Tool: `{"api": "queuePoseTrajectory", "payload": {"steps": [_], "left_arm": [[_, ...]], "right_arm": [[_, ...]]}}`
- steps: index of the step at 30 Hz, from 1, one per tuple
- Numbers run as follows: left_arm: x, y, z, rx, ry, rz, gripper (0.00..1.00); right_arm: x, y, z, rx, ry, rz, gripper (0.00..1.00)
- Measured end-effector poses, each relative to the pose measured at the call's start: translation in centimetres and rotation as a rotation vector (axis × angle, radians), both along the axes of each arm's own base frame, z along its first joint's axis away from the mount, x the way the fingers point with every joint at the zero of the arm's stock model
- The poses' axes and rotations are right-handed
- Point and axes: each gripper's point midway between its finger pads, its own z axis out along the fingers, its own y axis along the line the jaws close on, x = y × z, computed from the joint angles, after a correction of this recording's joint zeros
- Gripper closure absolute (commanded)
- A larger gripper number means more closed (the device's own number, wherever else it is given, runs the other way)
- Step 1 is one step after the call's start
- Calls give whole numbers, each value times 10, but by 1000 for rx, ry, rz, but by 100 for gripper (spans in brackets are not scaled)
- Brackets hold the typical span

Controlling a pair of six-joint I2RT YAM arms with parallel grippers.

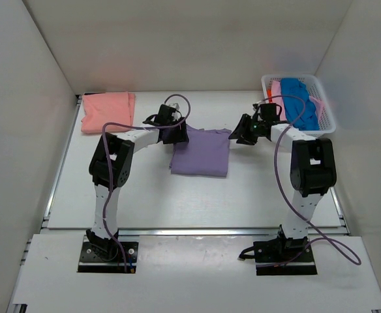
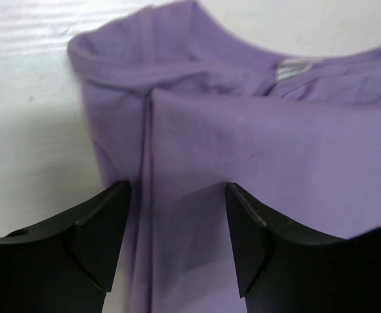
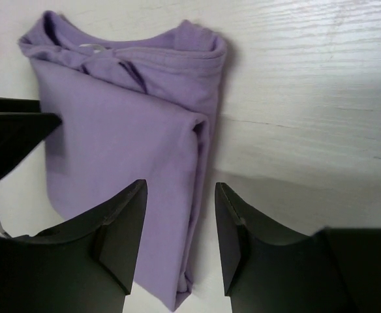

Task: Fold and stack the t-shirts
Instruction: Put the neatly folded tshirt into the corner of the board with the left arm

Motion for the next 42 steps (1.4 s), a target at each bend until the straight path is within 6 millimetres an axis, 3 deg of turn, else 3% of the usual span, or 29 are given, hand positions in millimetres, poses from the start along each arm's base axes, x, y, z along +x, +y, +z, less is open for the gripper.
{"api": "queuePoseTrajectory", "payload": {"steps": [4, 7, 11, 21, 26, 30, 42], "left_arm": [[-5, 8, -6, 48, 21, 1, 27], [-6, 11, -5, 51, 20, 4, 20], [-8, 16, -4, 65, 18, 12, 17], [-30, 34, 2, 4, 19, 54, 17], [-24, 39, 17, -31, -16, 80, 16], [-22, 41, 26, -41, -32, 87, 16], [-35, 54, -5, 31, 61, 107, 17]], "right_arm": [[-4, 2, 22, 25, -49, 10, 57], [-6, 3, 37, 41, -87, 13, 57], [-12, 2, 44, 59, -103, 12, 58], [-40, 0, 27, 84, -59, 15, 58], [-63, 0, 10, 107, -13, 8, 59], [-70, 2, 4, 120, 6, 12, 60], [-71, 6, 5, 153, -7, 21, 61]]}}
